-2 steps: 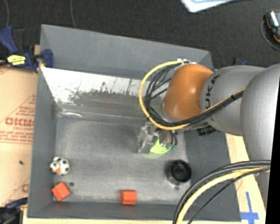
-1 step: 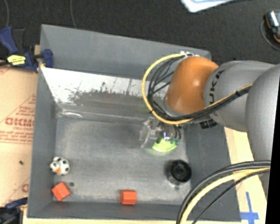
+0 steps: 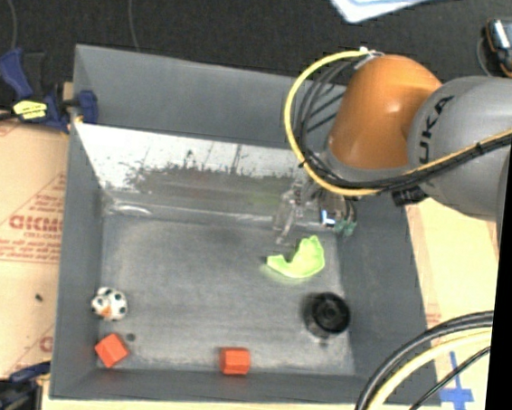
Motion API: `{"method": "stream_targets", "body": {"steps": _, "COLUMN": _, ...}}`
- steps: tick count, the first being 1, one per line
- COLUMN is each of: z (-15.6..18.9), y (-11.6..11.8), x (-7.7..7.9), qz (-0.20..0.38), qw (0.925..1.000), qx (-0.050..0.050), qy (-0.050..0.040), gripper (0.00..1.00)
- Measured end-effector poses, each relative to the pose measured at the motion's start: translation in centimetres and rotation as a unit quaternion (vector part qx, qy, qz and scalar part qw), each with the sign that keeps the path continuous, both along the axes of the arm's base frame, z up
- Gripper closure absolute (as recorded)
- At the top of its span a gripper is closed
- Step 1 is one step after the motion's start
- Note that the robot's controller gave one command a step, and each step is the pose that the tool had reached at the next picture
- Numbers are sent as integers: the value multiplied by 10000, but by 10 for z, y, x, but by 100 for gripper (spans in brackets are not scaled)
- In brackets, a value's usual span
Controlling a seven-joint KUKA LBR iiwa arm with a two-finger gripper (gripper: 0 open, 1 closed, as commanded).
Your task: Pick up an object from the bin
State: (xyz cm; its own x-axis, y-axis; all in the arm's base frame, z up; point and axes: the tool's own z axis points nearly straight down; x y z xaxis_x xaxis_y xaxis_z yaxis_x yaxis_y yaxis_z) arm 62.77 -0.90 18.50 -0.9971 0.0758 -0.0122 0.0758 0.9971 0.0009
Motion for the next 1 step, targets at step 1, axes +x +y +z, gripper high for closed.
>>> {"method": "stream_targets", "body": {"steps": 1, "z": -10, "y": -64, "x": -11, "qz": 256, "qw": 9997, "qx": -32, "qy": -5, "gripper": 100}}
